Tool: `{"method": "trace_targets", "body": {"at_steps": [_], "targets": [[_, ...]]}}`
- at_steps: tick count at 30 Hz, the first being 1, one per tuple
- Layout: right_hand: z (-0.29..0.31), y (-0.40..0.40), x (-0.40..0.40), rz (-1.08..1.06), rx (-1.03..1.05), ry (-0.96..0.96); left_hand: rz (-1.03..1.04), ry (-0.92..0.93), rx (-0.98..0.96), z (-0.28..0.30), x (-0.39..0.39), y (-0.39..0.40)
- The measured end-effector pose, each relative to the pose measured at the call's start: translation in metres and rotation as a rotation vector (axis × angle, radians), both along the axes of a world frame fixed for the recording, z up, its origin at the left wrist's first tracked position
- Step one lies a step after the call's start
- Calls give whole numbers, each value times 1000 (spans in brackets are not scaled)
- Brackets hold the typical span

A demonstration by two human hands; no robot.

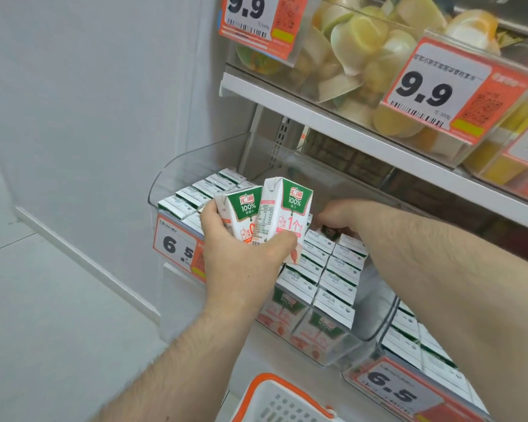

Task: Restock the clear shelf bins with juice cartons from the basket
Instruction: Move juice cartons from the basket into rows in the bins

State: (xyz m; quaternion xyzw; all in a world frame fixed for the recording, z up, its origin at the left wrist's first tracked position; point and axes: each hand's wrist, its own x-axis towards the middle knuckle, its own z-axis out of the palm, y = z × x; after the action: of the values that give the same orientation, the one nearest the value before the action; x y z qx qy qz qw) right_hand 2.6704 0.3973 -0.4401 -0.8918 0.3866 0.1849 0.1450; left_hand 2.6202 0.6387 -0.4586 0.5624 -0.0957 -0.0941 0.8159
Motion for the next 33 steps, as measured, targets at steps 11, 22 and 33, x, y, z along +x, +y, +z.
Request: {"method": "trace_targets", "body": {"at_steps": [11,22,33], "targets": [[14,-6,-15,-230,463,-248,-26,10,-9,0,0,3],[-3,-7,5,-293,267,-22,-33,16,23,-4,1,2],[-24,-42,9,-200,352,15,-91,28,-18,-4,4,6]]}}
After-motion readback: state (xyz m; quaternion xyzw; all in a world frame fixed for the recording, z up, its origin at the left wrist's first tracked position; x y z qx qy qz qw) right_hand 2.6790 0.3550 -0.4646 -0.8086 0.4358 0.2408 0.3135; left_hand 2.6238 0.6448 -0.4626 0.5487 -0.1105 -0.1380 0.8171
